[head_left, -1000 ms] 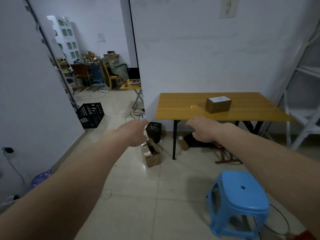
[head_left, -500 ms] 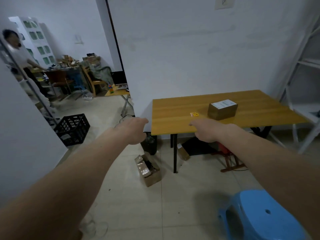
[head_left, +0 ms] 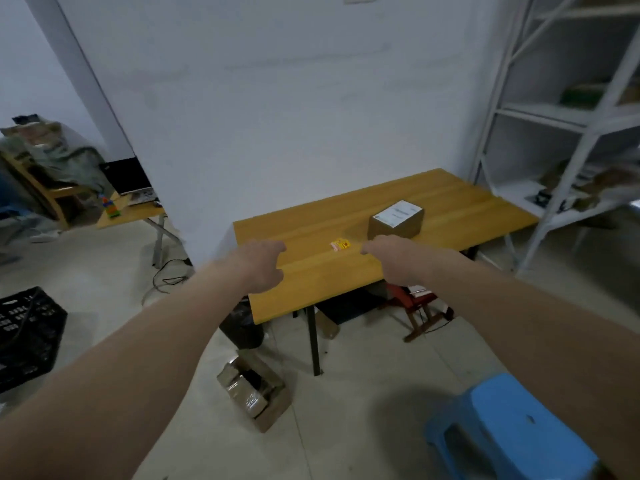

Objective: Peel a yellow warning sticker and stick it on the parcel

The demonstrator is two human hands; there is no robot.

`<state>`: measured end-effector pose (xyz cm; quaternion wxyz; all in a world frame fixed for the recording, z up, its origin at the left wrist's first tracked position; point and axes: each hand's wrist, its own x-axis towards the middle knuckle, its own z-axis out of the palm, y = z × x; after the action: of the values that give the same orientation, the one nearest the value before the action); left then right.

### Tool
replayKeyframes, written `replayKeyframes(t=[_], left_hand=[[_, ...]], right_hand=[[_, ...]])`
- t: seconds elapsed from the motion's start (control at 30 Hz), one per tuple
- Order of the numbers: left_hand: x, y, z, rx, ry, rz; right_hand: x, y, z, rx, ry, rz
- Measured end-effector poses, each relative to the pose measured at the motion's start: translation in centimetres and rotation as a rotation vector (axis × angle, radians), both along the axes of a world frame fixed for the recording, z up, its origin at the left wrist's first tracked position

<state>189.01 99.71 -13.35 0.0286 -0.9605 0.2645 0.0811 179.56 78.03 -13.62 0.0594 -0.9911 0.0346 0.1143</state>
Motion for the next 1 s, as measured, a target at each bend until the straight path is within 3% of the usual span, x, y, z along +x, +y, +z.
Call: replayKeyframes(t=[0.23, 0.4, 1.0], left_hand=[[7.4, -4.6, -0.9, -0.007, 0.07, -0.14], [10.5, -9.8, -2.1, -0.029, -0.023, -0.289], [18.1, -25.8, -5.2, -0.268, 0.075, -0.234]], right_hand=[[3.6, -4.9, -0.1, -0.002, -0.004, -0.187], [6.2, -10.4, -2.0, 0.004, 0.011, -0.274], [14.4, -28.7, -4.2, 0.046, -0.137, -0.082]])
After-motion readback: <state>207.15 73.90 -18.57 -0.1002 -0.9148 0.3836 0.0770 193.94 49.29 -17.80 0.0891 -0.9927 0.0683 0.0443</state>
